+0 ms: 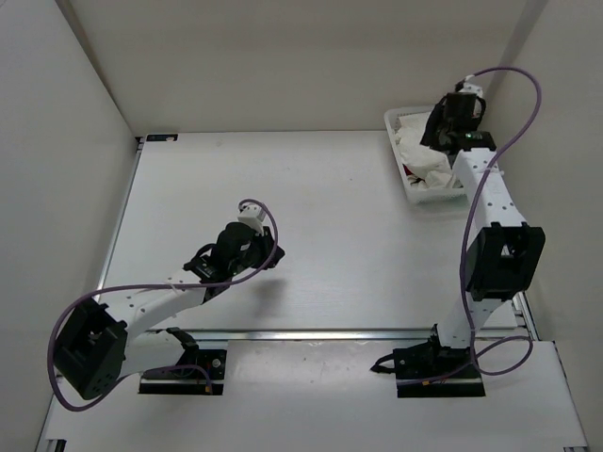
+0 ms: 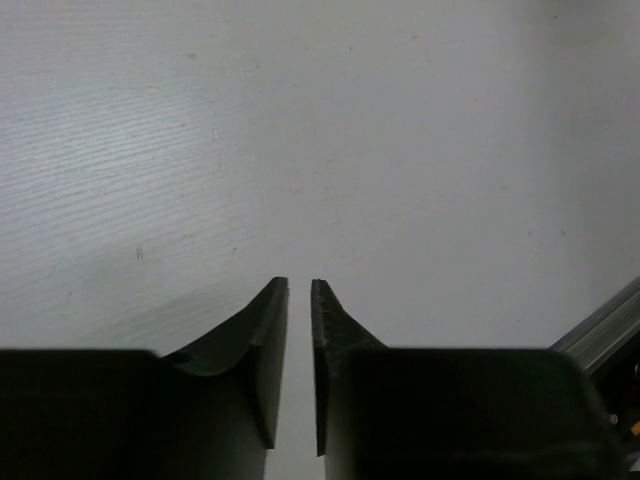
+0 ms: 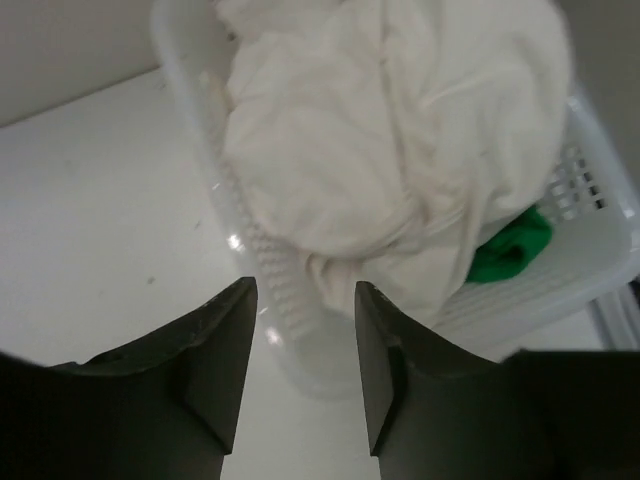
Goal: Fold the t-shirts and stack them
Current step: Grab crumpled tshirt from bin with the right arm
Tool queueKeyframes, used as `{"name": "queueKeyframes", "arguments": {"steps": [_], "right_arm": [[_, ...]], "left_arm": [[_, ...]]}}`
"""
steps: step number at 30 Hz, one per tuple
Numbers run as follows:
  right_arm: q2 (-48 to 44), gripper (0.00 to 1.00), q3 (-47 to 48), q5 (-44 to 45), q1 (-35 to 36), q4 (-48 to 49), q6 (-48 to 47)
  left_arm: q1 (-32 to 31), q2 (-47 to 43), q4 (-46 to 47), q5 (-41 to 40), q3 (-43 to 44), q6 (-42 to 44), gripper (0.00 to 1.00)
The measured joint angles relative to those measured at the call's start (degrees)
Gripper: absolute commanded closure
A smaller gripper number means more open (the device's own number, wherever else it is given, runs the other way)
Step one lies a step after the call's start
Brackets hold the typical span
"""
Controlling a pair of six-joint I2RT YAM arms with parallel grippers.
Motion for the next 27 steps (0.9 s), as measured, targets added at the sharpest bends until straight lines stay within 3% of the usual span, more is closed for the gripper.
{"name": "queueKeyframes", "arguments": {"steps": [2,7,14,20,22,24,27], "right_arm": [[3.82,0.50,4.61,1.92,-2.82,-1.01,-1.62],[11.96,0.47,9.22,4.44,-5.20,-4.33,-4.35],[18.95,0.51,10.93,0.92,-7.87,-7.45,-4.37],[20.74,0.78,14.12,-1.84,-8.98,-7.67,-3.54],[20.85,0.94,14.58,-3.04,-9.35,-7.13,-3.19],[20.87,1.00,15.19,-4.22,-9.42,-7.13,-2.82],[21.38,1.00,17.33,-5.68,-9.46,-7.23,-2.19]], "left_arm": [[-0.02,0.17,0.59,0.02,-0.04,-0.24,0.64],[-0.37,1.75,2.27,1.03,-0.68,-0.72,0.56],[-0.28,3.76,2.27,1.68,-1.14,-0.83,0.52],[-0.02,3.76,2.58,1.95,-1.18,-1.07,0.49],[0.35,3.74,2.71,1.97,-1.18,-1.16,0.49],[0.61,3.63,2.69,1.95,-1.18,-1.22,0.48],[1.38,3.26,2.69,1.97,-1.18,-1.53,0.47]]}}
